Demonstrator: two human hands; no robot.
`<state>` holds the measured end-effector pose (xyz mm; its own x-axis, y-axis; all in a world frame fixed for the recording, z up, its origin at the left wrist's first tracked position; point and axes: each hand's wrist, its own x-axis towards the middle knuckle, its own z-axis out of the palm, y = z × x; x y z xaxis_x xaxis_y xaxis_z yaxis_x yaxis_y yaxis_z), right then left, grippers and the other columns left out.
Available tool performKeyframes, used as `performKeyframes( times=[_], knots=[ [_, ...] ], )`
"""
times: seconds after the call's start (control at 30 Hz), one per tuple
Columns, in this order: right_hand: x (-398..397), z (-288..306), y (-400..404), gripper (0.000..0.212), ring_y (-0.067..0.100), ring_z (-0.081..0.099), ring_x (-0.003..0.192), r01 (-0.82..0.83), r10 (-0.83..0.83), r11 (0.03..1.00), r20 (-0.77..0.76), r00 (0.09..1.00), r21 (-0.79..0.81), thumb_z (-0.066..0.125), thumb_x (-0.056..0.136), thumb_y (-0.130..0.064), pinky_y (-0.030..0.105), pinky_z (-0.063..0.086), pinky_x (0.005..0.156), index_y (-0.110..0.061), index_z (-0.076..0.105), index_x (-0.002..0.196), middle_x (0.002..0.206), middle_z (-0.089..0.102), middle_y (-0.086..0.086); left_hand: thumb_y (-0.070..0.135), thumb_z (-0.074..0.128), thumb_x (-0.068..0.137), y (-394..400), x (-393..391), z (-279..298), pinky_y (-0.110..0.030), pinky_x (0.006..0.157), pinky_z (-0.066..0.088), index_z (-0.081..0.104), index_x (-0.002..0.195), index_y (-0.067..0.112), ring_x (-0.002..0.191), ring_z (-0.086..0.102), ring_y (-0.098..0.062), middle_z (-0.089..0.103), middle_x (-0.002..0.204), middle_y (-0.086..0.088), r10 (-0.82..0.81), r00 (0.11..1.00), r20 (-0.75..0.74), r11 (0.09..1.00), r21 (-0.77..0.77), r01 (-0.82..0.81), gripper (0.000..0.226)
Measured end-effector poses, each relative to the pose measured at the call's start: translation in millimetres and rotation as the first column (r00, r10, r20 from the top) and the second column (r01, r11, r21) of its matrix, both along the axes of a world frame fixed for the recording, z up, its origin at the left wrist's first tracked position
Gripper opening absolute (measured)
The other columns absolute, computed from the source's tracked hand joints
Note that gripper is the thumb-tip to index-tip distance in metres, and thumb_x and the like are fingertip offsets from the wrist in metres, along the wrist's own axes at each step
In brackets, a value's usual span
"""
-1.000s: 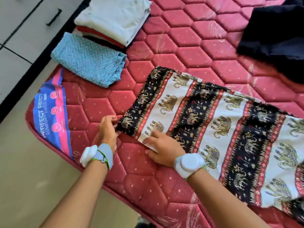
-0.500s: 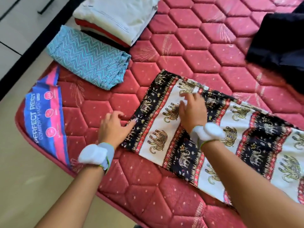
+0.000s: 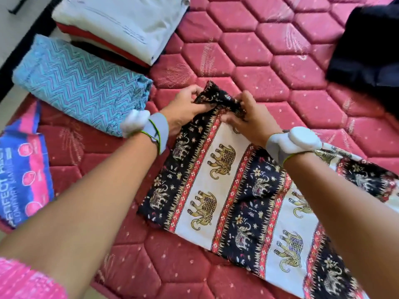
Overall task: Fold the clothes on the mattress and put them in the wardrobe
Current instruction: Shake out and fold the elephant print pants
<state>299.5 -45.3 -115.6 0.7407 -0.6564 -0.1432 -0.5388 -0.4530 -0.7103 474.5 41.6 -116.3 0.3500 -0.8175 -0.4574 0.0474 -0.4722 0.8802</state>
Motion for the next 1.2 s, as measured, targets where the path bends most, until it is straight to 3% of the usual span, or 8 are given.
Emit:
performKeyframes(
  times=[0.13,0.3,0.47,0.57,0.67,0.83,1.03,1.2],
  knots=[
    [-28,4,-35,0.045,0.018,0.053,0.073,-0.032,0.044,0.999,-0.304,0.952,0.044,0.077,0.069,-0.050,0.034,0.041,0.068,-0.016,0.059,0.090,0.077,0.061,0.004,0.003,0.073,0.080,-7,20,-12,-0.016,0.075,0.044,0.050,0.096,0.015,0.075,0.056,0.004,0.059,0.087,0.008,0.147,0.957,0.250,0.988,-0.089,-0.128,0.031],
    [-17,2,-55,0.044,0.029,0.053,0.104,0.140,-0.195,0.951,-0.182,0.964,-0.275,0.073,0.077,-0.038,0.042,0.043,0.087,-0.019,0.055,0.113,0.108,0.059,0.009,0.009,0.072,0.076,-14,47,-10,-0.030,0.091,0.048,0.051,0.108,0.014,0.091,0.058,-0.011,0.059,0.102,0.004,0.370,0.799,0.473,0.925,-0.273,-0.266,0.039],
    [-1,-16,2,0.048,0.033,0.034,0.117,0.187,-0.349,0.815,-0.207,0.914,-0.548,0.066,0.082,-0.033,0.044,0.028,0.095,-0.021,0.050,0.125,0.131,0.039,0.016,0.027,0.058,0.081,7,2,-5,-0.049,0.095,0.039,0.052,0.117,0.005,0.111,0.048,-0.039,0.055,0.119,-0.025,0.161,0.261,0.952,0.980,-0.186,0.071,0.043],
    [-10,-41,61,0.032,0.030,0.037,0.109,0.059,-0.182,0.758,-0.124,0.975,-0.649,0.059,0.084,-0.023,0.043,0.030,0.090,-0.018,0.057,0.115,0.123,0.040,0.012,0.031,0.044,0.089,51,-57,-23,-0.052,0.108,0.031,0.048,0.128,0.012,0.128,0.042,-0.032,0.050,0.135,-0.014,-0.141,0.353,0.925,0.953,0.031,0.300,0.043],
    [-32,-50,90,0.043,0.030,0.038,0.129,-0.061,-0.078,0.807,-0.209,0.975,-0.588,0.045,0.091,-0.034,0.043,0.029,0.105,-0.022,0.053,0.133,0.139,0.046,0.012,0.050,0.025,0.095,86,-62,-49,-0.056,0.116,0.011,0.024,0.149,0.026,0.147,0.015,-0.023,0.019,0.159,-0.003,-0.366,0.192,0.911,0.891,0.284,0.353,0.059],
    [-60,-47,81,0.058,0.028,0.024,0.142,0.279,-0.447,0.814,-0.241,0.862,-0.510,0.032,0.095,-0.049,0.046,0.019,0.113,-0.021,0.034,0.146,0.154,0.029,0.011,0.053,0.023,0.093,90,-19,-49,-0.058,0.116,0.006,0.014,0.153,0.025,0.148,0.007,-0.028,0.007,0.161,-0.005,-0.338,0.248,0.908,0.937,0.350,-0.007,0.066],
    [-93,-50,146,0.056,0.034,0.026,0.140,0.036,-0.207,0.861,-0.284,0.936,-0.508,0.036,0.093,-0.041,0.053,0.016,0.113,-0.015,0.040,0.143,0.152,0.029,0.015,0.052,0.023,0.096,122,-121,-38,-0.056,0.115,0.014,0.017,0.152,0.030,0.148,0.010,-0.025,0.006,0.161,-0.001,-0.459,0.104,0.882,0.805,0.363,0.469,0.061],
    [-158,-44,155,0.046,0.036,0.037,0.134,0.221,-0.407,0.796,-0.229,0.884,-0.563,0.042,0.094,-0.037,0.052,0.024,0.113,-0.016,0.049,0.134,0.144,0.041,0.017,0.052,0.021,0.093,147,-130,-40,-0.054,0.116,0.003,0.014,0.152,0.030,0.148,0.005,-0.029,0.002,0.161,-0.003,-0.406,0.219,0.887,0.911,0.376,0.168,0.064]
  ],
)
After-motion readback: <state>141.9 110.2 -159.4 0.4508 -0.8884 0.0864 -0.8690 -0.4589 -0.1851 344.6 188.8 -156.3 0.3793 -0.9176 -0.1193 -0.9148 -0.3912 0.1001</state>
